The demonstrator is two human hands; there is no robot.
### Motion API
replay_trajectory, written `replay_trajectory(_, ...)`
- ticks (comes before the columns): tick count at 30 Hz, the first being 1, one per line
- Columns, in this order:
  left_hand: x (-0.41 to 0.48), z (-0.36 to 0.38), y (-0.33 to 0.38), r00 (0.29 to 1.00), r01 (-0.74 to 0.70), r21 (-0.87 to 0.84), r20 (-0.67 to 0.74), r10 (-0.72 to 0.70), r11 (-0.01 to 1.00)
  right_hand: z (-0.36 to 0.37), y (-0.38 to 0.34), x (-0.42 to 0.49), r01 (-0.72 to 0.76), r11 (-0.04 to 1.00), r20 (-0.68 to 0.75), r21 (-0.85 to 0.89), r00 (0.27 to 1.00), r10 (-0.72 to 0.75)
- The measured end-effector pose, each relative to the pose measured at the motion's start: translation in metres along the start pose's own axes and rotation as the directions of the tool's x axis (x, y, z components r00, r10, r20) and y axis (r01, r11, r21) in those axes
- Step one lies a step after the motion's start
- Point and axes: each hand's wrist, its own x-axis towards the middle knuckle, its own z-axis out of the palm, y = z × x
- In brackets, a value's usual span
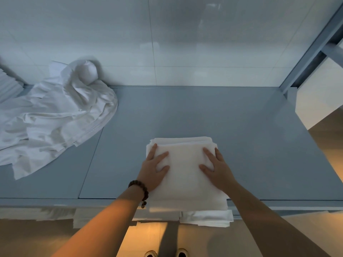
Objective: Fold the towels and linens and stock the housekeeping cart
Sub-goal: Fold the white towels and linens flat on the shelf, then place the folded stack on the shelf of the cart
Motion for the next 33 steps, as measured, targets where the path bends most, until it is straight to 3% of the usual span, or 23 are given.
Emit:
replay_trajectory(6,0.002,-0.008,-0.003,0.998,0.054,-0.215,0.028,-0.049,0.975,-0.001,-0.001,-0.004,0.003,1.000,-0.032,0.018,0.999,-0.002)
replay_trajectory(23,-0.001,-0.041,0.013,0.981,-0.082,-0.060,-0.181,0.070,0.995,-0.017,-0.041,-0.004,0.109,0.992,-0.143,0.068,0.985,-0.098)
replay_trajectory(33,-0.061,-0.104,-0.011,0.901,-0.010,-0.170,-0.430,-0.065,0.985,0.008,-0.129,0.010,0.348,0.937,-0.004,0.037,0.937,-0.348)
